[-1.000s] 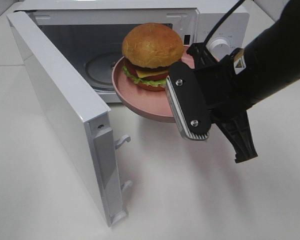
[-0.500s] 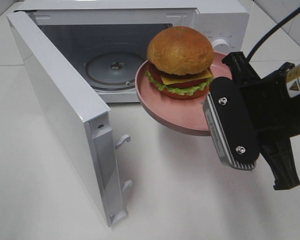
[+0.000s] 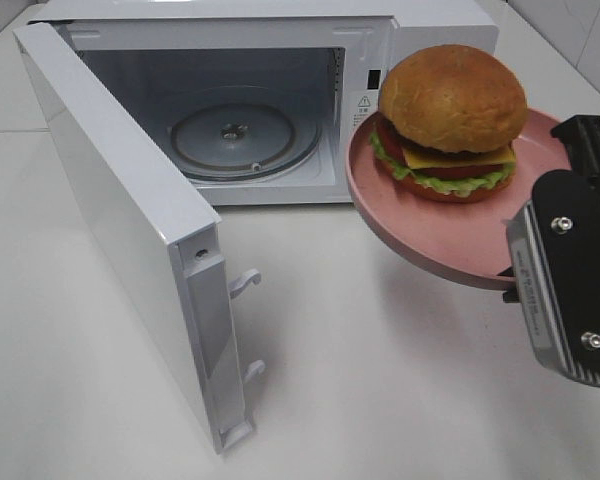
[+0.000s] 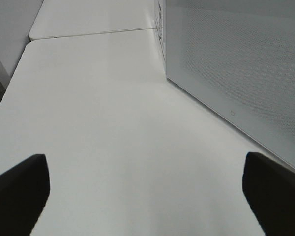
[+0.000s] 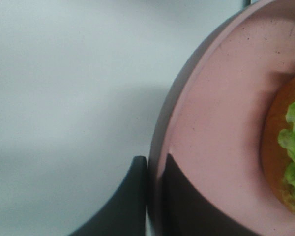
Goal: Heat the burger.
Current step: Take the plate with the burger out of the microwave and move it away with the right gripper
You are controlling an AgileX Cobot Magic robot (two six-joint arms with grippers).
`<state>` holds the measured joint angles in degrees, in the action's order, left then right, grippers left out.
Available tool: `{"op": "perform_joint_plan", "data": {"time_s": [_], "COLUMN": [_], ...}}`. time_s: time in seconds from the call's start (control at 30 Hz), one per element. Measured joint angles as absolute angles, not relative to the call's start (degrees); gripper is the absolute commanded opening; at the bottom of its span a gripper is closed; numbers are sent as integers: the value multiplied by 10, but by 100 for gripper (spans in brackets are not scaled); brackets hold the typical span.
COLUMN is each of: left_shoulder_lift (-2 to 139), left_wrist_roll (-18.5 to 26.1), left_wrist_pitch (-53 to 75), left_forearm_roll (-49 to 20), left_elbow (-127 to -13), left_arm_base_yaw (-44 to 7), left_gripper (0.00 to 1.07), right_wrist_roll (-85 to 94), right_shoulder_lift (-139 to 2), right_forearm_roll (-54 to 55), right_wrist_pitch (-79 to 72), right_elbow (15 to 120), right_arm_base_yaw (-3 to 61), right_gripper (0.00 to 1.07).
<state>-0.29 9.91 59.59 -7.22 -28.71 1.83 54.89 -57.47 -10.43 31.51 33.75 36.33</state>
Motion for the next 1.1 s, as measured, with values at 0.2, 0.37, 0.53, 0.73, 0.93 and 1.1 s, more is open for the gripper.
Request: {"op": "perform_joint_plan", "data": {"time_s": [0.2, 0.37, 0.53, 0.73, 0.93, 1.1], "left_shoulder_lift": [-3, -3, -3, -3, -3, -3], "left_wrist_roll": [99, 99, 99, 99, 99, 99], "left_wrist_pitch": [596, 596, 596, 596, 596, 596], "left_forearm_roll": [-72, -72, -72, -72, -72, -72], "left_elbow": [-287, -287, -287, -287, -287, -287], "left_arm_base_yaw": [18, 18, 18, 18, 18, 18], "left_gripper": [101, 101, 101, 101, 101, 101], "right_wrist_roll": [496, 446, 405, 354, 250, 184], "right_shoulder_lift": [-540, -530, -530, -530, -539, -553], "right_forearm_roll": [-138, -168, -197, -230, -272, -298], "right_wrist_pitch": [339, 355, 370, 375, 398, 401], "right_elbow": [324, 319, 318, 318, 318, 318], "right_arm_base_yaw": [362, 332, 295, 251, 198, 173], "right_gripper": [0, 0, 0, 0, 0, 0]}}
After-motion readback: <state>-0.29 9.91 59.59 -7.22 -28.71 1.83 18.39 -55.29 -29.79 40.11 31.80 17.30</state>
